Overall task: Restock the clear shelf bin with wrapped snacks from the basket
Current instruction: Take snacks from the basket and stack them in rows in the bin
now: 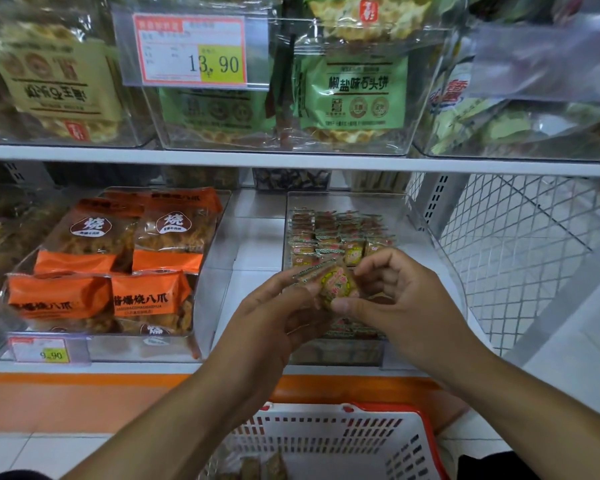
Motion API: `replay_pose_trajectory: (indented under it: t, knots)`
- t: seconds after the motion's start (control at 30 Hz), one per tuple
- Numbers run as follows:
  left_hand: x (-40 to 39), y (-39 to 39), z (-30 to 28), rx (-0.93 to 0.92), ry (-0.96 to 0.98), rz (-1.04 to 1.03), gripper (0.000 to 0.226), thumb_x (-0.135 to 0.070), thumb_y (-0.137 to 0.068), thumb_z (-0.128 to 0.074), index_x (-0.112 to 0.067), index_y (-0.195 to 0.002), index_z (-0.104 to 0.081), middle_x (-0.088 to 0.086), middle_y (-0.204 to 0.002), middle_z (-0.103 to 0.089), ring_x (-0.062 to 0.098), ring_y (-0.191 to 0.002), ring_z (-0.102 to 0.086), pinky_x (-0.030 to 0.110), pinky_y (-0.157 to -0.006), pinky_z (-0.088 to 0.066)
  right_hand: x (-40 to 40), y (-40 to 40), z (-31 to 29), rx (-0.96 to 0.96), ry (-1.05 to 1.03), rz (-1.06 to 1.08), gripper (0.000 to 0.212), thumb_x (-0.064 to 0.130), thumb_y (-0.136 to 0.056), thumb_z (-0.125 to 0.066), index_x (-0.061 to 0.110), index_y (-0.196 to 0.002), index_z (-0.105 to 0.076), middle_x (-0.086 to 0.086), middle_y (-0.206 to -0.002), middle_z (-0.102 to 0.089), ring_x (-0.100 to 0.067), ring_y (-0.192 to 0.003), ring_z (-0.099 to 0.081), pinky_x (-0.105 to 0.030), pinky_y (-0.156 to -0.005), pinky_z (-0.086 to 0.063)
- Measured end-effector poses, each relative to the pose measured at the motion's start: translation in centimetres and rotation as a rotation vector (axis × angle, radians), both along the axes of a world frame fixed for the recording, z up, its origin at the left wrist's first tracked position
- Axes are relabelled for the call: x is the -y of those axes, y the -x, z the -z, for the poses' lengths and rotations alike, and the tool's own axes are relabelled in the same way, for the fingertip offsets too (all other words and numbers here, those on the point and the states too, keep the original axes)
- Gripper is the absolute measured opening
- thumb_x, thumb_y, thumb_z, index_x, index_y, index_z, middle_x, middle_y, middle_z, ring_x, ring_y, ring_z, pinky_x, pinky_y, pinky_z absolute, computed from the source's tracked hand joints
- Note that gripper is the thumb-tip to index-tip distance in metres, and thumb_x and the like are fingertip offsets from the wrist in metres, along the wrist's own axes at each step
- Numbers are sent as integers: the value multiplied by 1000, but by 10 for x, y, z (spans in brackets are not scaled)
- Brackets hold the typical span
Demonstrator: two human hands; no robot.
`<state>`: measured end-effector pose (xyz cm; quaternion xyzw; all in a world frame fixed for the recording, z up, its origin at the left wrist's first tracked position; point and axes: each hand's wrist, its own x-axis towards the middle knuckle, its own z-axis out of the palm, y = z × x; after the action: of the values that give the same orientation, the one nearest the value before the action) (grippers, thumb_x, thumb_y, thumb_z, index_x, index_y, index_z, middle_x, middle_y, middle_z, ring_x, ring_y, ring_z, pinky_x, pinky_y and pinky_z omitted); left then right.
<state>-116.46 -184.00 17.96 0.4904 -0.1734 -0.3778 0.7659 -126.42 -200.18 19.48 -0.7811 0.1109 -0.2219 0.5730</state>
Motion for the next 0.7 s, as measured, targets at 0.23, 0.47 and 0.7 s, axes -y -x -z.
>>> replay_pose_trajectory:
  t: [0.23, 0.47, 0.7]
  knots:
    - [5, -5, 6, 90, -119, -110, 36, 0, -97, -53, -22, -116, -75, 12, -104, -79, 22, -92, -77, 21, -66, -58, 17, 6, -17, -87, -198, -90, 33, -2, -80, -78, 24, -101, -76, -5, -102, -77, -21, -88, -74, -27, -77, -58]
    - [13, -4, 17, 167, -299, -7, 33, -24, -102, -57, -39, -129, -67, -4, -108, -78, 17, -97, -75, 30, -74, -55, 16, 6, -3, -271, -116, -117, 54, -4, -75, -82, 26, -118, -71, 3, -107, -73, -7, -97, -70, -22, -84, -56]
    - [22, -4, 28, 213, -334, 9, 41, -30, -89, -74, -33, -127, -57, -9, -103, -79, 11, -95, -75, 27, -82, -57, 26, -4, -5, -366, 93, -265, 45, 0, -72, -87, 22, -109, -74, 2, -103, -77, -16, -100, -72, -31, -91, -58]
